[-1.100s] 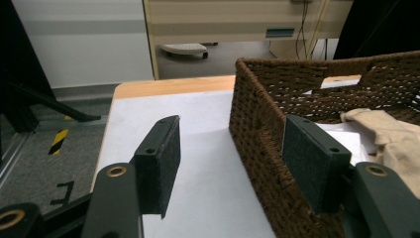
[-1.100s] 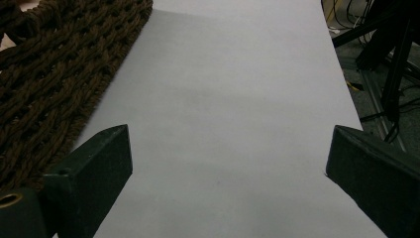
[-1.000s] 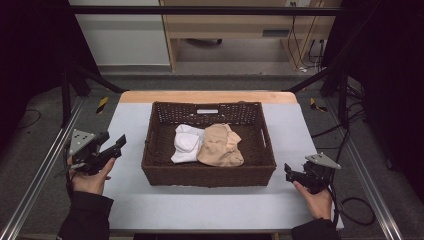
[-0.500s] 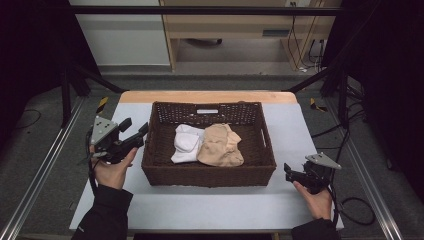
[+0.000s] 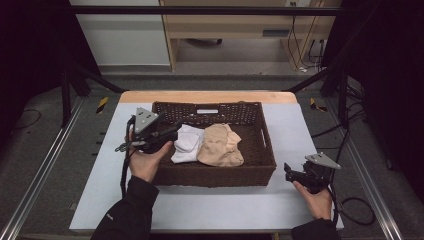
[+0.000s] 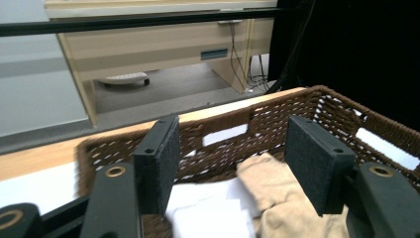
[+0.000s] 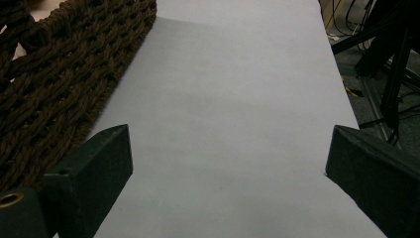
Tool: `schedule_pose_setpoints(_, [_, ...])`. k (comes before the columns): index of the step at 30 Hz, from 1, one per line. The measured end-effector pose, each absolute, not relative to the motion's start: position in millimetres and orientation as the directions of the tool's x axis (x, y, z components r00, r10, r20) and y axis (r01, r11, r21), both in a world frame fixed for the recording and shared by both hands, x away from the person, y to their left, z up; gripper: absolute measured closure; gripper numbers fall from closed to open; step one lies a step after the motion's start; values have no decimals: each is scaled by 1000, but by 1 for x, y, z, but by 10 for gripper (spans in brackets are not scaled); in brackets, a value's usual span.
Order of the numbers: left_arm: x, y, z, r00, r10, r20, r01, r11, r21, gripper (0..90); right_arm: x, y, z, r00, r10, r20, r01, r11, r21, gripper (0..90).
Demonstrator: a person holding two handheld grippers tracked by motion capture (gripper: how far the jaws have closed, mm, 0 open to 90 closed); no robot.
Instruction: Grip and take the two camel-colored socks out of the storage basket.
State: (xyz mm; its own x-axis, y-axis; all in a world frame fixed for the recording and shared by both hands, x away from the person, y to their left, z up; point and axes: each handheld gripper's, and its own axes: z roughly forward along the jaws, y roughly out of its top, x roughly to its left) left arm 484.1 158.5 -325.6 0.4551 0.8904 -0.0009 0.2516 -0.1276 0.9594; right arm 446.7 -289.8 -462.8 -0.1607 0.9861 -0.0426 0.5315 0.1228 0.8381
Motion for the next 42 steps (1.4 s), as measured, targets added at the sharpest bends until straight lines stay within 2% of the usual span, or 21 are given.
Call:
schedule_pose_setpoints(4, [493,142,-325,466,885,24,260,-162,952,385,447,-291,-463,-158,986,-45,528,123,840,46])
schedule_pose_setpoints(16, [521,115,-345,492,870,9,292,-175,940,391,448,-291,-463,-155,987,-43,526,120,842,44])
schedule_pose_setpoints(21, [527,109,-355,501,865,24,317,-209,925,391,448,-291,-463,-154,987,-48,527,124,841,44])
schedule_pose_setpoints(35, [541,98,-395,524,851,-13,408,-238,881,405,449,-291,-464,-156,986,-54,529,130,839,45])
schedule_pose_setpoints(42, [541,96,-401,538,843,-13,431,-262,863,415,449,-290,-464,-157,986,-51,537,128,834,45])
